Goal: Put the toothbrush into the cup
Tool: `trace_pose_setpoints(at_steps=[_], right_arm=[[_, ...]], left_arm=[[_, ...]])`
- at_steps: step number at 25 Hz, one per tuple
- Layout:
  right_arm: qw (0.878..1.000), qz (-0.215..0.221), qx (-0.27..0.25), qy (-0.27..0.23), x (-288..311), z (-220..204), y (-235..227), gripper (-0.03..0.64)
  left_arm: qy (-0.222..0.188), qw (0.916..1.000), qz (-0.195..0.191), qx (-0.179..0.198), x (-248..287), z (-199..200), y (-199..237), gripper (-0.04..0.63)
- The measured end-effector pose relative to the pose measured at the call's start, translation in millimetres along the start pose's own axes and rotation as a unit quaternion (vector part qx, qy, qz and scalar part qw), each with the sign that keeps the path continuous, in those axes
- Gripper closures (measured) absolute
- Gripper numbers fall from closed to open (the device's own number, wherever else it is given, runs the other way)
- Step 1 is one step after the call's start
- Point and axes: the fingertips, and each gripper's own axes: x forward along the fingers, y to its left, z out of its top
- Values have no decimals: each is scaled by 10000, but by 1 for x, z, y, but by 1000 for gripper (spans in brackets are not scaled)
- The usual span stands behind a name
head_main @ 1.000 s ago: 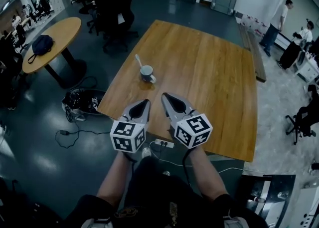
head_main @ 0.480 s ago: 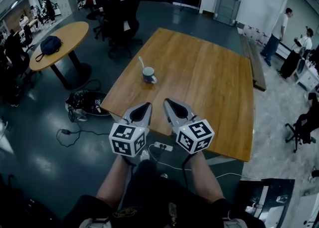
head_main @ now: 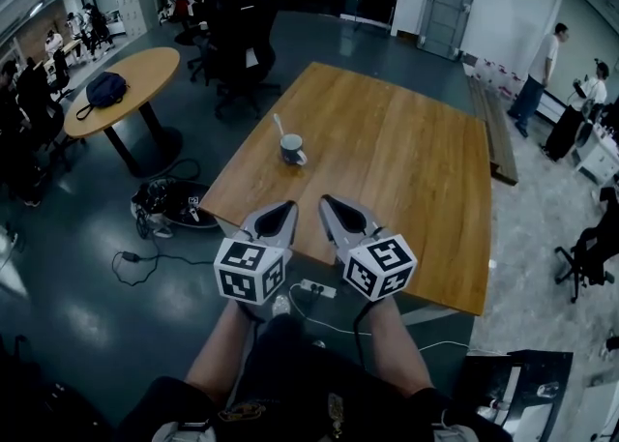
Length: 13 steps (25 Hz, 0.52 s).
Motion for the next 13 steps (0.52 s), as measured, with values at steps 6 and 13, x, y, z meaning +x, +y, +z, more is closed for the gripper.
trace_pose_setpoints(at_steps=[6, 13], right_arm=[[10000, 3, -44, -20, -3, 5, 0, 614], [10000, -6, -72, -15, -2, 7, 3, 614]], left_arm=[[-23, 10000, -58, 32, 1, 5, -6, 588], [-26, 10000, -71, 21, -2, 6, -4, 588]])
